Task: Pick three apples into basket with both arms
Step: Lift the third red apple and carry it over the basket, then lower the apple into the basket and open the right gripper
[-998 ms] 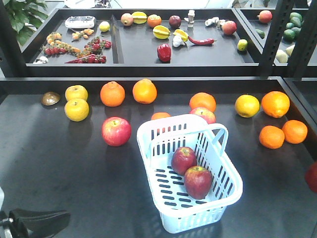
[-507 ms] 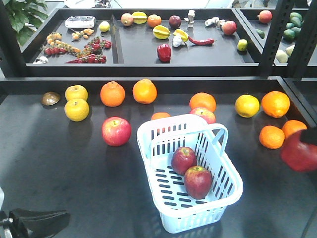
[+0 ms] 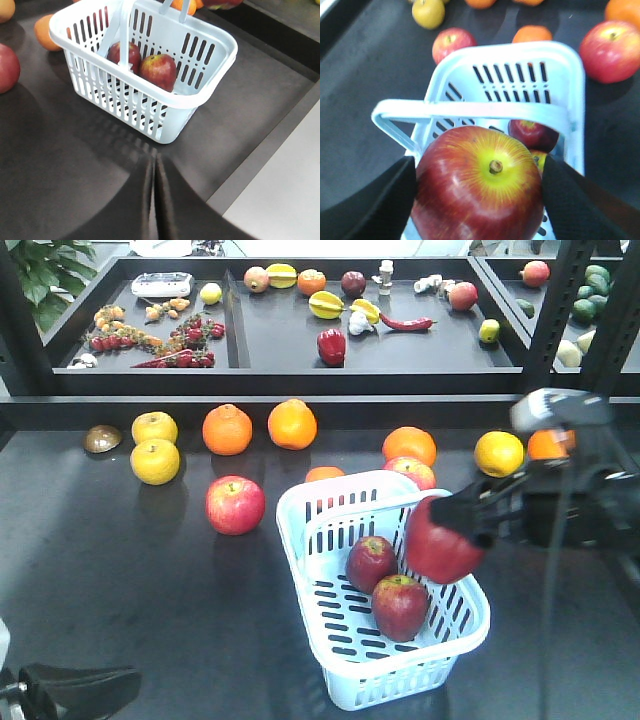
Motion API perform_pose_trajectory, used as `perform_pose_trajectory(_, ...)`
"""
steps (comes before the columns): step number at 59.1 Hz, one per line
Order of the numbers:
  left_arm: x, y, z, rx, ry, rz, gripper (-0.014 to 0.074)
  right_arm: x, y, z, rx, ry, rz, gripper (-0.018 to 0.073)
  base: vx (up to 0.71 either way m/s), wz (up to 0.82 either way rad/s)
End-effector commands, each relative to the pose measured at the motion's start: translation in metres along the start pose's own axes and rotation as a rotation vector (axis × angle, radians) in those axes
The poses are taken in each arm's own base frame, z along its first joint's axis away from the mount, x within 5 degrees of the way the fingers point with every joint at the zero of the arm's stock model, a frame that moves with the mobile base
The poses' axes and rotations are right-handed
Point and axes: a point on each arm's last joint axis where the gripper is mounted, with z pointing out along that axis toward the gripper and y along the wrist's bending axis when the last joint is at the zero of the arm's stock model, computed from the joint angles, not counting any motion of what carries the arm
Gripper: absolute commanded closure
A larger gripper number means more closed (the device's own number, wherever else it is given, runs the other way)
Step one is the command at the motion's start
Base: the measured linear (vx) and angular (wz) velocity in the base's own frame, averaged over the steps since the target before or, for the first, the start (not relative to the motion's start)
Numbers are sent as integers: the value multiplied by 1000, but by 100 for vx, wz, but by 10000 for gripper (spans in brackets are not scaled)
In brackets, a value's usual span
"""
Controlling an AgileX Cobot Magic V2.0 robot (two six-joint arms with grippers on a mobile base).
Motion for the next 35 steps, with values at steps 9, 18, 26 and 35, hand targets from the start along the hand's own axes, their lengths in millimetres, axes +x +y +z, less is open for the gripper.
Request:
perform_pose_trajectory(9,-10,1,-2,-17,-63,-24,603,-7,-2,20,6,-29,22,53,0,0)
perform_pose_trajectory(18,-10,1,-2,-17,-63,-24,603,-7,-2,20,3,-28,28,-110,0,0)
perform_pose_trajectory(26,-10,1,-2,-17,-63,-24,603,-6,-1,20,-14,-17,29,-102,0,0)
perform_pose_trajectory(35,-10,0,-2,-16,-62,-25,603,-3,4,20,-59,15,27,33,0,0)
